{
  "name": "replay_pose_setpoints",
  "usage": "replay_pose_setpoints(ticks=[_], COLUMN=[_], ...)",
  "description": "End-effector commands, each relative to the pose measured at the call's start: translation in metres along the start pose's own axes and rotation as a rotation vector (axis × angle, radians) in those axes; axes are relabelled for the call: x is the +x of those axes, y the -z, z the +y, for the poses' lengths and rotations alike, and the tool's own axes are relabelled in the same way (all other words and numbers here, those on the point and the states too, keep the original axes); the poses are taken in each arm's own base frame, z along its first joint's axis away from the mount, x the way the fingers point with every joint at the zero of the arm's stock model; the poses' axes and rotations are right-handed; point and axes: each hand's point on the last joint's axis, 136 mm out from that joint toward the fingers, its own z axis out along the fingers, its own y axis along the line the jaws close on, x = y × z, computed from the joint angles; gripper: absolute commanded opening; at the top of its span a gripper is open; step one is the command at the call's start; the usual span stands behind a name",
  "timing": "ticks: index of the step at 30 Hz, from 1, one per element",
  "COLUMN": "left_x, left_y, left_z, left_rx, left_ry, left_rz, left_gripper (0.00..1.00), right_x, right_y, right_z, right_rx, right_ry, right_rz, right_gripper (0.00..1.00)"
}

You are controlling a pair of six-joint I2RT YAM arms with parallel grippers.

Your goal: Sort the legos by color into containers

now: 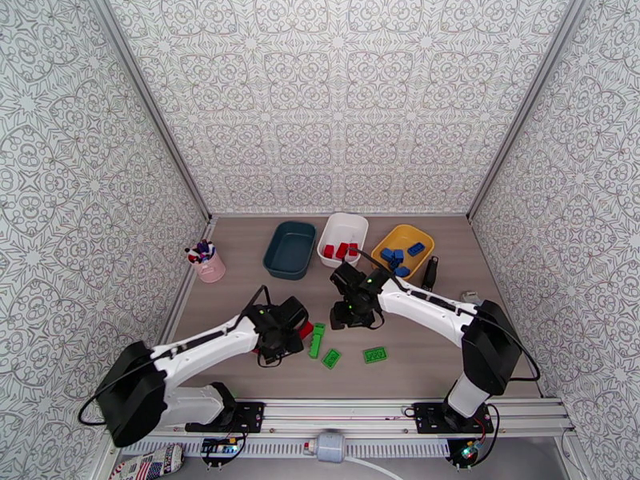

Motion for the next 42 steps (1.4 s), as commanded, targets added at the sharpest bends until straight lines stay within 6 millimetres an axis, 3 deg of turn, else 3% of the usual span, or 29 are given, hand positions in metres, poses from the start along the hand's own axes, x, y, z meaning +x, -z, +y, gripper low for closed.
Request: replay_pose_setpoints(ticks=[1,18,26,39,42], left_x=[-0.001,-0.045,-0.052,-0.071,-0.072], left_y=[-0.01,-0.034,-0.035,-0.034,-0.038], left_z=[-0.006,-0.002,0.0,-0.003,-0.005], left_rx=[0.031,0.007,-0.003,-0.003,-0.003], left_ry=[0.038,0.038,0.03,0.006,0.002], left_rz=[0.018,0.063,0.062,0.035,0.045], left_gripper=[0.57,0.56,0.51,0.6,0.58], right_x=[0.002,-0.006,-0.009,-0.014,-0.014], right_y=[0.009,0.022,0.026,0.02,0.02], right_z=[-0.001,-0.001,-0.003,0.003,0.003], right_rx=[0.004,0.019,0.026,-0.011,-0.011], right_ry=[-0.007,-0.012,-0.017,-0.031,-0.031], right_rz=[-0.02,-0.063,-0.081,-0.071,-0.071], right_gripper=[0.57,0.57,0.57,0.57,0.57])
